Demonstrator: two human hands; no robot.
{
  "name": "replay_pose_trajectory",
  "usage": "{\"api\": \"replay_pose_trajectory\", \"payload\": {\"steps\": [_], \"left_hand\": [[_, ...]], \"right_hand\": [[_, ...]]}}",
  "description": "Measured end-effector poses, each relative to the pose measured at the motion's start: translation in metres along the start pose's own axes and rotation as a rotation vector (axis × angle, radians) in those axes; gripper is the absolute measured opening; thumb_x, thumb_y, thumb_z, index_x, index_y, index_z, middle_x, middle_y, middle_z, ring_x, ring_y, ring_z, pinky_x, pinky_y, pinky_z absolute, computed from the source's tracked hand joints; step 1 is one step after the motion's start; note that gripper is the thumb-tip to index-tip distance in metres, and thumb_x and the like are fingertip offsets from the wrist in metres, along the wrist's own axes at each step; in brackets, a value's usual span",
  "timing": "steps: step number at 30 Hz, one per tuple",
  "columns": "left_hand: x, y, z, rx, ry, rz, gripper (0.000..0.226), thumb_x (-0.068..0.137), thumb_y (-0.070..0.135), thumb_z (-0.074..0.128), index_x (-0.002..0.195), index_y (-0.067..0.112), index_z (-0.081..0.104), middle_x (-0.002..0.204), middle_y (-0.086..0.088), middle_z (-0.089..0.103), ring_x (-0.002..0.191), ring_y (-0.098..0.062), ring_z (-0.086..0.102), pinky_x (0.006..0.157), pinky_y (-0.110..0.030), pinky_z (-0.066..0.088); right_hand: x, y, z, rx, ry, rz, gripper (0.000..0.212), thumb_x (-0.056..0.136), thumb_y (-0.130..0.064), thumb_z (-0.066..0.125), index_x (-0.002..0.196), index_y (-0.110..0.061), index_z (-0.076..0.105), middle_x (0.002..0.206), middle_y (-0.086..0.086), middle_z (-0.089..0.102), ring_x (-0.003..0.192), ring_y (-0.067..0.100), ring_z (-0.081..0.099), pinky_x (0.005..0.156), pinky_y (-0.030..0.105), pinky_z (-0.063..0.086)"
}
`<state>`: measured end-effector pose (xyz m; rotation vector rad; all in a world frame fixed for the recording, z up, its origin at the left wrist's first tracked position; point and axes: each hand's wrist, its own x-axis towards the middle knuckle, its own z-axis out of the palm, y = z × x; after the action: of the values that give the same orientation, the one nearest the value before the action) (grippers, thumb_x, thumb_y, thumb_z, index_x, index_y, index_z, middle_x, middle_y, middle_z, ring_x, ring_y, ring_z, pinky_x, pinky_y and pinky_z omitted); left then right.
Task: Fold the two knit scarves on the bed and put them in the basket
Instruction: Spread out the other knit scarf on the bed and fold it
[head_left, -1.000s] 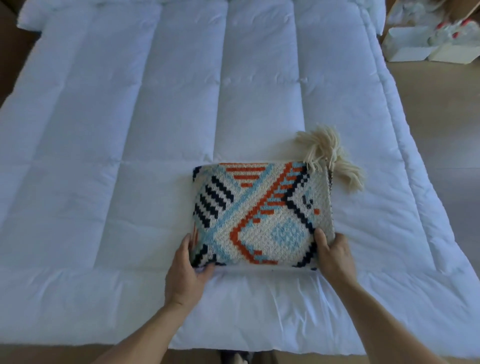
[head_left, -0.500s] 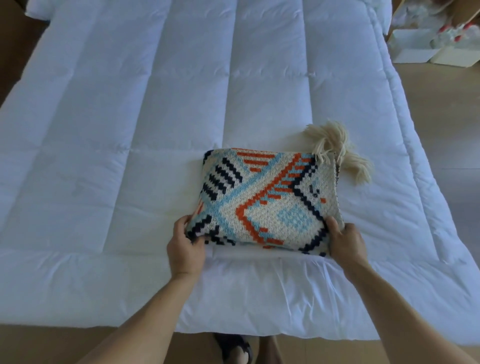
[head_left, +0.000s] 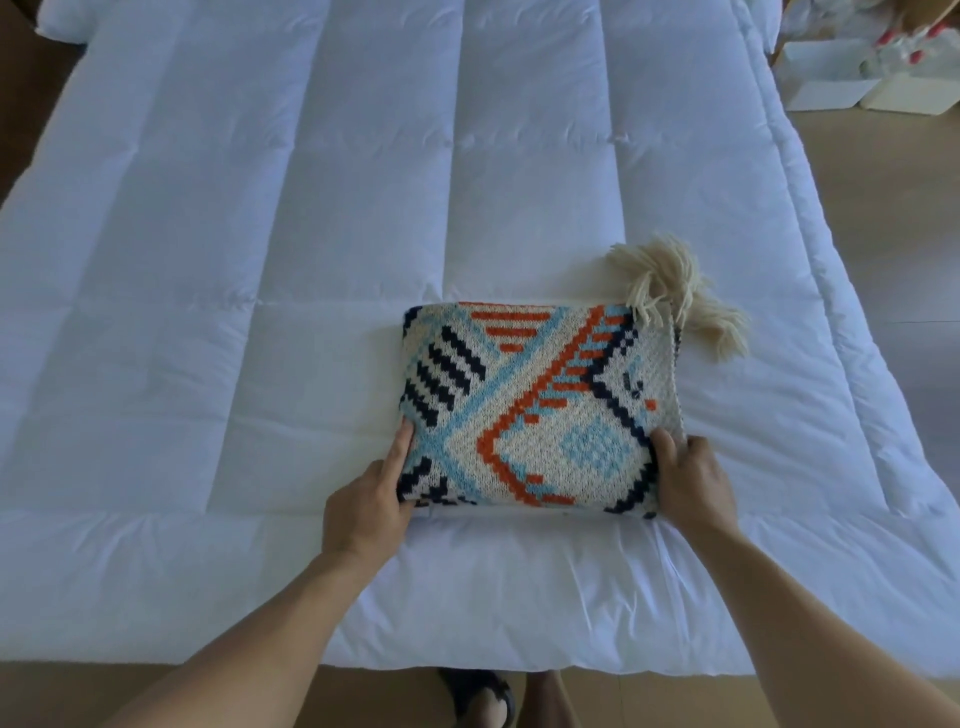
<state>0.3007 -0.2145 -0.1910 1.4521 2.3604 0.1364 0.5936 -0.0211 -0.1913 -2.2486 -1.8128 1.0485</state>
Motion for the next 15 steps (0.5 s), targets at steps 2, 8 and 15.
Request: {"api": "replay_pose_trajectory", "payload": {"steps": [2,8,15], "left_hand": [[0.004,-0.005,0.0,0.148,-0.093,0.039,0.115,0.09,0.026,0.062,0.133,0.05,-0.042,0.104,-0.002,0.065,0.061,-0.018,0.056,0.043,-0.024,0.035],[0.023,-0.032,-0.03,0.052,-0.16,0.414,0.085,0.084,0.059,0.042,0.146,0.051,-0.015,0.08,0.006,0.07,0.059,-0.015,0.064,0.054,-0.023,0.05],[0.133,-0.003,-0.072,-0.027,0.062,0.318,0.071,0.084,0.064,0.041,0.134,0.013,0.049,0.123,-0.005,0.056,0.113,-0.022,0.052,0.092,-0.038,0.049]], "right_hand": [[0.003,0.0,-0.002,-0.011,0.038,-0.031,0.045,0.096,-0.055,0.04,0.099,-0.011,0.044,0.095,0.013,0.056,0.086,0.034,0.056,0.076,0.045,0.046],[0.009,-0.003,-0.009,-0.148,0.004,-0.053,0.049,0.097,-0.053,0.037,0.119,-0.01,0.046,0.118,0.017,0.056,0.1,0.033,0.054,0.091,0.049,0.047],[0.048,-0.059,-0.024,-0.356,0.105,-0.648,0.072,0.093,-0.058,0.033,0.149,-0.013,0.029,0.15,0.008,0.035,0.138,0.027,0.032,0.114,0.046,0.029]]}}
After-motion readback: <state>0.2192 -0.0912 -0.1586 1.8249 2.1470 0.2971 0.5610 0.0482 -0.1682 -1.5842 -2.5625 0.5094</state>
